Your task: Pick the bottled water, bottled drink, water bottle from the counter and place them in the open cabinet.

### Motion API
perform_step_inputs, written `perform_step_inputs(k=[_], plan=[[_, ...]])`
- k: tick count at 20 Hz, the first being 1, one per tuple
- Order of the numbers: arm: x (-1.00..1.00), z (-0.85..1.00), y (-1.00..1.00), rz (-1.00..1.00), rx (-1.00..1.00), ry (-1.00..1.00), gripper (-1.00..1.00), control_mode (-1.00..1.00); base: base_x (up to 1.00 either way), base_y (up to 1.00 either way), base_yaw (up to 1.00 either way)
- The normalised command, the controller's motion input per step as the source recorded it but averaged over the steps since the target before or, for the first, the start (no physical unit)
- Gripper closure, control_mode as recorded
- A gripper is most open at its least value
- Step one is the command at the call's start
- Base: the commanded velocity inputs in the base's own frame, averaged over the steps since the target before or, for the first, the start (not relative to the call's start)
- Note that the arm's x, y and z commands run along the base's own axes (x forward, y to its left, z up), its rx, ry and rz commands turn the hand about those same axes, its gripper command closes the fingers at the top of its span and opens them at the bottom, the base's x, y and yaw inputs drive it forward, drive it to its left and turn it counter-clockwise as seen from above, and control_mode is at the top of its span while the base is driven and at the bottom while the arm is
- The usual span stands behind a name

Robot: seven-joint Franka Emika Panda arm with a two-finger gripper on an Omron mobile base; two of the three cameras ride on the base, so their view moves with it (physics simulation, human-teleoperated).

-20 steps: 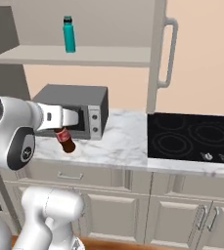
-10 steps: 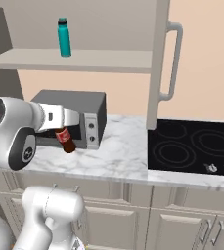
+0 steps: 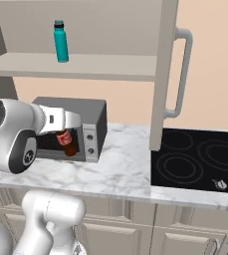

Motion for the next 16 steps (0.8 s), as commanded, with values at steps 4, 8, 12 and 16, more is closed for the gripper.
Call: perform_step_inputs(k=[4, 8, 12, 16], plan=[[0.0, 0.0, 0.0, 0.0, 0.0, 0.0, 1.0, 1.0, 0.36, 0.0, 0.04], [0.0, 0.0, 0.0, 0.0, 0.0, 0.0, 1.0, 1.0, 0.17, 0.0, 0.01], [0.0, 0.0, 0.0, 0.0, 0.0, 0.0, 1.0, 1.0, 0.0, 0.0, 0.0], [0.0, 0.0, 0.0, 0.0, 0.0, 0.0, 1.0, 1.0, 0.0, 0.0, -0.07]])
